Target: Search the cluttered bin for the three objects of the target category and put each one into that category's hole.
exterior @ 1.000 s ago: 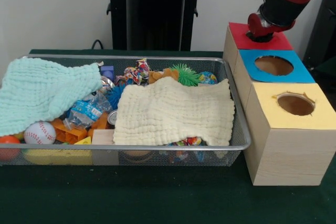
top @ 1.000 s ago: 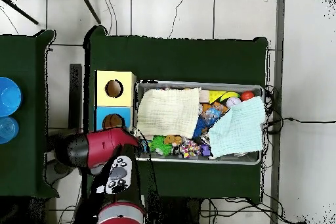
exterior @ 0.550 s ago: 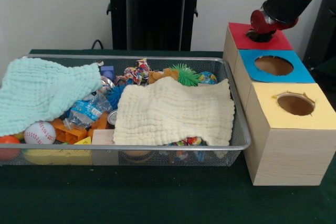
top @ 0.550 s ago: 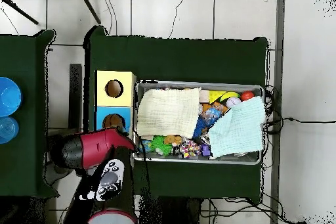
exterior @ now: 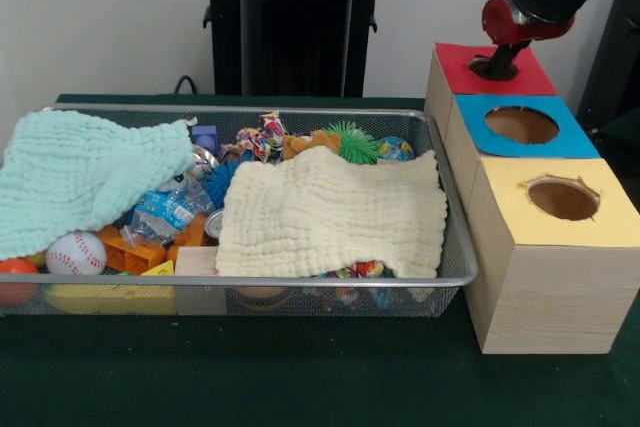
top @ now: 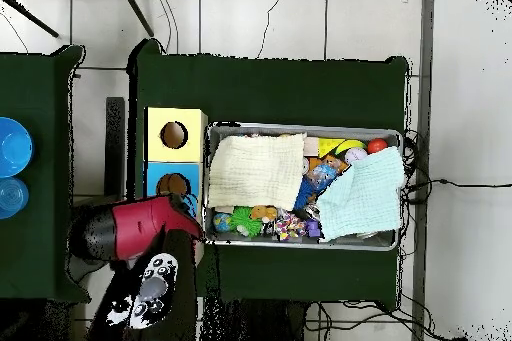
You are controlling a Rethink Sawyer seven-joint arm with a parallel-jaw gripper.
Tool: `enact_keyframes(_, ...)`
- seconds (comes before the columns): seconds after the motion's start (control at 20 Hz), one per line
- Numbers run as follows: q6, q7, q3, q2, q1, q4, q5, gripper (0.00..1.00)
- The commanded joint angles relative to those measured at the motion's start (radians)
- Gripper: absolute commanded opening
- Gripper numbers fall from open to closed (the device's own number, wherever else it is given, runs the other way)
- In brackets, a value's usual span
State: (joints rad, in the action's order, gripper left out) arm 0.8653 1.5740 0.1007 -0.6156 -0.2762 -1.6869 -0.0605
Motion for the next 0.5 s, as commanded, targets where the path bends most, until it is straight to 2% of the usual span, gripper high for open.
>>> enact_keyframes(0.05,0.168,0.151,0.05,-0.024,-0.009,0.072,-0.068,0.0)
enact_keyframes(0.5,0.235,0.129,0.073,-0.048,-0.008,0.11,-0.094,0.0)
